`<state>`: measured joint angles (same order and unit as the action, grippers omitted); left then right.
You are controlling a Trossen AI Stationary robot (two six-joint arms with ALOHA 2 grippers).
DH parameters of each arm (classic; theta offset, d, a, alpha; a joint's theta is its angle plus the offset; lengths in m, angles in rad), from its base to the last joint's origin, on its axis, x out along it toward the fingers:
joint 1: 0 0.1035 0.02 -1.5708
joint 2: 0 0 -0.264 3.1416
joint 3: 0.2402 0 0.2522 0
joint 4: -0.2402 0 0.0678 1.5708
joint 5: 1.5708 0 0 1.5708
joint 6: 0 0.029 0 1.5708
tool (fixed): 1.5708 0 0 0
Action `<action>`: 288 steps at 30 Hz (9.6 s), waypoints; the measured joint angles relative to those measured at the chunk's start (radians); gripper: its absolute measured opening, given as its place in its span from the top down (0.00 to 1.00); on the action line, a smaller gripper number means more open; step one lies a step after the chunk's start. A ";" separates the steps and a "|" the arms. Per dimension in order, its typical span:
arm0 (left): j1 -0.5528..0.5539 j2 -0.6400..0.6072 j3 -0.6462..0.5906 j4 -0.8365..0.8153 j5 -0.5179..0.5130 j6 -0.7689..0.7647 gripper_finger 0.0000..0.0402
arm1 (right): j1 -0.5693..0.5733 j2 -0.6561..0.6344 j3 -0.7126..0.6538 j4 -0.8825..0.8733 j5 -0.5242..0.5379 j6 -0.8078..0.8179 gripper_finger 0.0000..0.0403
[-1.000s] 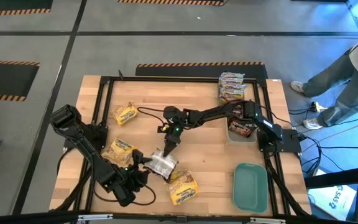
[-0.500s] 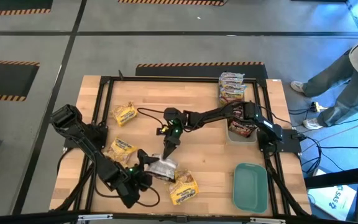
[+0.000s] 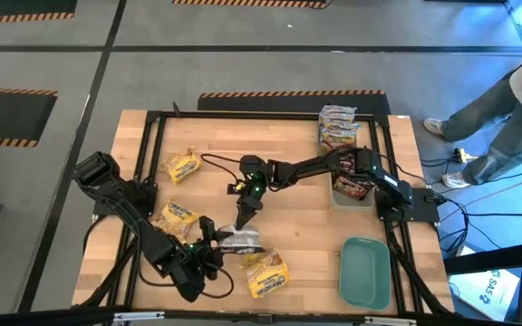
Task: Sort Maruchan noodles
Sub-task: Put the black noodle pack into the gray bin, then put the yellow noodle pack into the green bin
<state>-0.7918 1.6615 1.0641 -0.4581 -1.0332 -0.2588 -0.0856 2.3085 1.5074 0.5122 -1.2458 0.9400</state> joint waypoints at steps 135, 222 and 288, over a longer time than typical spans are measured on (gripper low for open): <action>0.717 -0.467 -0.541 0.639 0.678 0.093 0.44 | -0.006 -0.517 -0.146 -0.854 1.151 -1.048 0.77; 0.660 -0.449 -0.543 0.697 0.773 -0.047 0.44 | 0.176 -1.248 -0.621 -1.419 1.369 -0.374 0.25; 0.116 0.251 -0.159 0.930 0.626 -0.517 0.44 | 0.688 -0.542 -0.621 -0.274 1.419 -0.191 0.25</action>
<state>-0.6758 1.9121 0.9052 0.4719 -0.4073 -0.7758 0.6022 1.7664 0.8867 0.2377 0.1734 0.7487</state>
